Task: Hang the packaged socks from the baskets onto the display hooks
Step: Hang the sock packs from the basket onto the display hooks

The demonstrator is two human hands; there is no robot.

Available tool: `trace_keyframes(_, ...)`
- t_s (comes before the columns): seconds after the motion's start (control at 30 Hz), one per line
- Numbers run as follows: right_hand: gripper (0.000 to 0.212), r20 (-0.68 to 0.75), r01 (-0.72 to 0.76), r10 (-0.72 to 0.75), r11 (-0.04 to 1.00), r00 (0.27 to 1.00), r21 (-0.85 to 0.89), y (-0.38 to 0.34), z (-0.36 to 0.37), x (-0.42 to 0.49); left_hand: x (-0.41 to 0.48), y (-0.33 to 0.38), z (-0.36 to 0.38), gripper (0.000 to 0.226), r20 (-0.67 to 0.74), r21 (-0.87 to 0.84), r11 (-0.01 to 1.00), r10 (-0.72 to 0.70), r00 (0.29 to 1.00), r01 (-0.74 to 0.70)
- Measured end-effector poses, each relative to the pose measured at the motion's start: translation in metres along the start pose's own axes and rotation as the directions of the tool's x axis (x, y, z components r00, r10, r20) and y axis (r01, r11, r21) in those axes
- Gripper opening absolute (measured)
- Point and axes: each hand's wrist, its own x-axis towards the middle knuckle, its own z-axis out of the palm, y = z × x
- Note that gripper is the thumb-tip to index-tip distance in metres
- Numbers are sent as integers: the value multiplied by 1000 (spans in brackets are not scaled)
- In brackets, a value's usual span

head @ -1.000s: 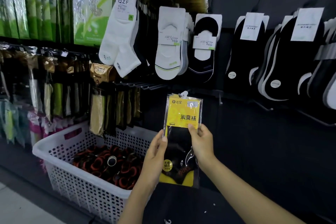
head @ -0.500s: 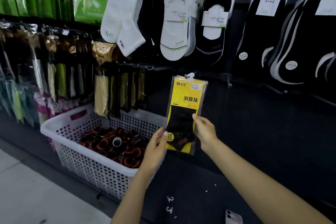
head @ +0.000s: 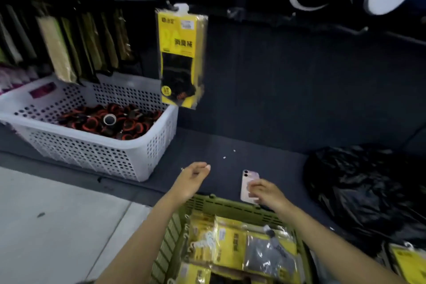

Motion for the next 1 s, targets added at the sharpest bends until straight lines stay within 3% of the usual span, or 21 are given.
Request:
trace_keyframes(0.17, 35, 126, -29, 78, 937, 989, -349, 86, -22, -12, -35, -79, 62, 28, 52, 74, 980, -190, 980, 186)
trace_keyframes(0.3, 59, 209, -5, 130, 858, 969, -513, 123, -27, -8, -62, -131, 82, 25, 59, 106, 908, -413, 909, 406)
trace_keyframes(0.47, 73, 226, 67, 117, 739, 967, -671, 149, -36, -2, -73, -145, 90, 49, 146, 357, 837, -489, 860, 415)
trace_keyframes(0.6, 73, 204, 91, 92, 671, 975, -736, 157, -29, 6, -74, -141, 97, 56, 169, 380, 841, -473, 865, 386)
trace_keyframes(0.7, 47, 236, 93, 122, 678, 964, -729, 159, -26, 9, -74, -139, 100, 59, 136, 384, 835, -473, 871, 394)
trace_keyframes(0.77, 44, 267, 104, 130, 696, 955, -710, 158, -27, 9, -75, -136, 101, 56, 123, 386, 837, -464, 877, 388)
trace_keyframes(0.87, 40, 272, 126, 61, 777, 960, -617, 155, -27, 13, -75, -135, 100, 57, 109, 280, 868, -453, 885, 410)
trace_keyframes(0.93, 37, 224, 106, 21, 836, 974, -539, 147, -30, 12, -70, -126, 97, 66, 53, 76, 868, -495, 868, 490)
trace_keyframes(1.0, 39, 176, 105, -29, 894, 984, -436, 134, -33, 8, -63, -108, 95, 81, -12, -199, 785, -601, 799, 587)
